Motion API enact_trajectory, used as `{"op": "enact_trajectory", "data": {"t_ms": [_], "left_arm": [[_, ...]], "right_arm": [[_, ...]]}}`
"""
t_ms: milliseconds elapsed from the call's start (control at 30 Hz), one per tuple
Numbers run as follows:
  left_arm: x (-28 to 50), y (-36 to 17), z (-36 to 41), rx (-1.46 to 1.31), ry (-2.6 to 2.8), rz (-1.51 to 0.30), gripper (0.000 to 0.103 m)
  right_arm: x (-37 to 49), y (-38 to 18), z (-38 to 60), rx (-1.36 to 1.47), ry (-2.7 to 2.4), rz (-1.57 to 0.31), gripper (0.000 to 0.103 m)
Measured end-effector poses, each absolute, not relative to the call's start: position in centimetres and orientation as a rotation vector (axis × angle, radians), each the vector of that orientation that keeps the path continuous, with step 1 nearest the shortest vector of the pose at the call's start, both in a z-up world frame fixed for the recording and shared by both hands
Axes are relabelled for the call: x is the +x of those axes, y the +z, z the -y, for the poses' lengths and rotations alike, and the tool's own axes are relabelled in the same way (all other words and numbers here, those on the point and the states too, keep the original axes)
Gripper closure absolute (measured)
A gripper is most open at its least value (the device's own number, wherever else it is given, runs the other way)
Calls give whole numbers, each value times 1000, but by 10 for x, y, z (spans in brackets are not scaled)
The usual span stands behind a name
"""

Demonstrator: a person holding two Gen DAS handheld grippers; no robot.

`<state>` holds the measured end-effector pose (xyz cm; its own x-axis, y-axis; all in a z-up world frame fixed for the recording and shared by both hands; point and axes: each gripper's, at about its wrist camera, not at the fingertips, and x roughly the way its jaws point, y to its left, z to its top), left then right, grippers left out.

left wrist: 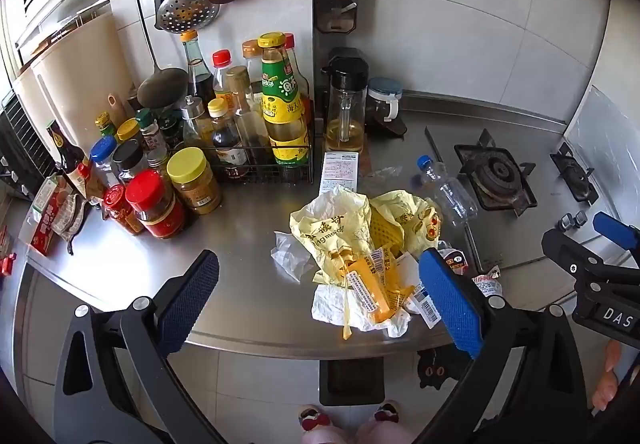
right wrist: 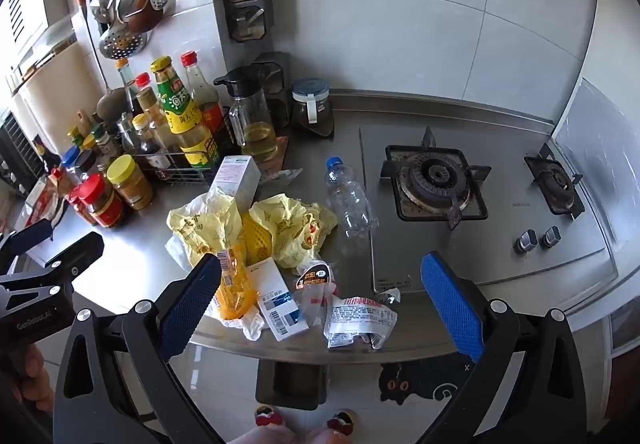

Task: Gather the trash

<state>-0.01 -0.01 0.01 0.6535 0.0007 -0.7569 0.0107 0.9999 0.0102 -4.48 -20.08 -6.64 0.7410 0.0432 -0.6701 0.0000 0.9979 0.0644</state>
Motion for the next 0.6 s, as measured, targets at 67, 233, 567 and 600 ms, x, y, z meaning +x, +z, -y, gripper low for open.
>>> {"op": "enact_trajectory", "data": {"t_ms": [67,233,567,600], "left_arm": [[0,0,0,14,-4,-858,8],[1,-1,0,17,-2,-863,8],[-3,8,4,19,-5,-854,8],[-4,8,6,20,-4,-854,8]], "right_arm": [[-45,-66,201,63,24,-735,3],[-46,-63,202,66,19,-736,3],[-47,-62,204,73,24,-727,3],[-47,-62,204,73,25,-727,3]]}}
